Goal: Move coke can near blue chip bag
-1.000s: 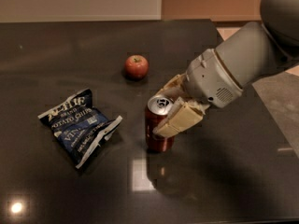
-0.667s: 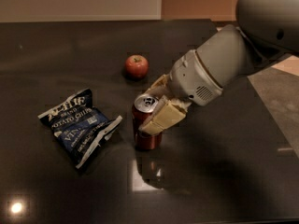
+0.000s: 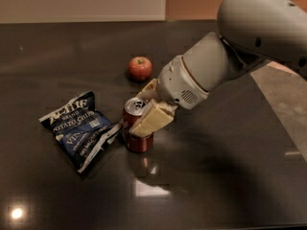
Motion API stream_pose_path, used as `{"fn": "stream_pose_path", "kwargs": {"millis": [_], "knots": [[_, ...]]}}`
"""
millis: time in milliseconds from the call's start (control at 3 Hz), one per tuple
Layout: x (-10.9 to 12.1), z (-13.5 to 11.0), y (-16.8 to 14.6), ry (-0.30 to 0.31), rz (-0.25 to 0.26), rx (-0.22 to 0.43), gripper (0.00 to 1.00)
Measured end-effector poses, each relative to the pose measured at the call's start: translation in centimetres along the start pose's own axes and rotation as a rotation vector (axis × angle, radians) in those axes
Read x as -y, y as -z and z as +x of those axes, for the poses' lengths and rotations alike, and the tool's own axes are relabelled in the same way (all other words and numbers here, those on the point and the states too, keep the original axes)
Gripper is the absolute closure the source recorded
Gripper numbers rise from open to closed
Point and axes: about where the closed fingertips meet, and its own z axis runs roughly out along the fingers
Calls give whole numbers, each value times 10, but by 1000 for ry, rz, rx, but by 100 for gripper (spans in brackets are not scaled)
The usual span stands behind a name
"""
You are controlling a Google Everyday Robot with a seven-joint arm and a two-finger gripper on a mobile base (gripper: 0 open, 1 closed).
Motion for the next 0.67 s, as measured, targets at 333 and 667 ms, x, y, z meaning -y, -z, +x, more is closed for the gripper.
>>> {"fn": "stream_pose_path", "kwargs": {"millis": [333, 667], "knots": [[3, -3, -7, 5, -7, 9, 39], [2, -4, -7, 8, -7, 7, 16]]}}
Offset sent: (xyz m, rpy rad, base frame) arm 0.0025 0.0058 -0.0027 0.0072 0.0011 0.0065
